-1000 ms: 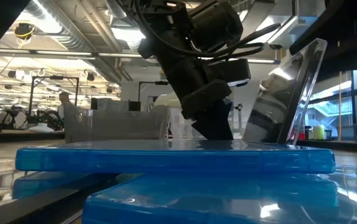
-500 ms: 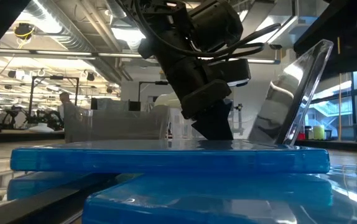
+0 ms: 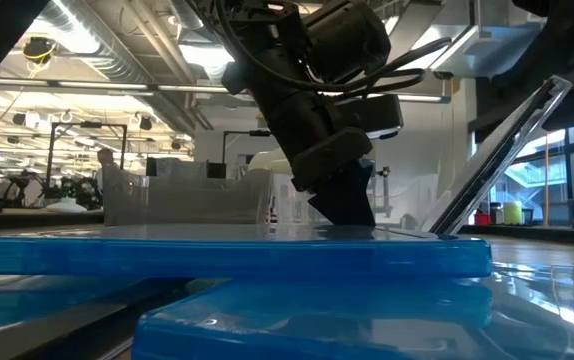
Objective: Pick & place jewel cases by type
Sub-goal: Put the top right black cd case into the transparent bin
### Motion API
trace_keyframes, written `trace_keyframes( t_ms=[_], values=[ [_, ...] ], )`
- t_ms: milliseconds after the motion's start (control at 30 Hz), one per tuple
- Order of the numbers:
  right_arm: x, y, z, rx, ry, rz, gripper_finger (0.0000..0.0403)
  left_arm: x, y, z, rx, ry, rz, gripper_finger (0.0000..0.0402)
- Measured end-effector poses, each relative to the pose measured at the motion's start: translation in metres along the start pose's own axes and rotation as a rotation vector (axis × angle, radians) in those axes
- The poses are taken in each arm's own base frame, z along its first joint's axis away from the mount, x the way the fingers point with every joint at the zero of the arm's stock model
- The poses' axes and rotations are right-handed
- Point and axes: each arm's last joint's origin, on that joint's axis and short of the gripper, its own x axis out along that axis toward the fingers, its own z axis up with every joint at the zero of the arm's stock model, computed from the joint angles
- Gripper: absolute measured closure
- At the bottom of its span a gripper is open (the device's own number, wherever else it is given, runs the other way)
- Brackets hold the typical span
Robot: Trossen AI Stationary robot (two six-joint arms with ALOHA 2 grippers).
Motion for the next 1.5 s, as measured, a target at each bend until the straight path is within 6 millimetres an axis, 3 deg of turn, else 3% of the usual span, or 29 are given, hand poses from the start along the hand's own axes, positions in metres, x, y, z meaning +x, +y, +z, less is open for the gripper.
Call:
trace_keyframes(
  t_ms=[367, 767, 1000, 1133, 1300, 1500],
  values=[
    [0.000, -0.001, 0.002, -0.064, -0.019, -0.006, 0.0292, 0.000, 0.000, 0.000, -0.009, 0.000, -0.001, 0.0249],
    [0.000, 0.000, 0.000, 0.013, -0.006, 0.017, 0.0347, 0.000, 0.000, -0.001, -0.010, 0.017, -0.002, 0.0249],
    [0.000, 0.001, 0.000, 0.027, -0.007, 0.020, 0.0350, -0.003, 0.000, -0.001, -0.010, 0.022, -0.004, 0.0250],
    [0.000, 0.001, 0.000, 0.034, -0.006, 0.017, 0.0349, -0.017, 0.001, -0.002, -0.008, 0.061, -0.010, 0.0249],
    [-0.001, 0.001, 0.000, 0.070, -0.004, 0.011, 0.0353, -0.044, 0.001, 0.010, -0.010, 0.003, -0.015, 0.0253],
    [-0.003, 0.002, 0.001, 0.104, 0.000, -0.033, 0.0353, -0.061, 0.000, 0.017, -0.009, -0.033, -0.060, 0.0249]
  ],
)
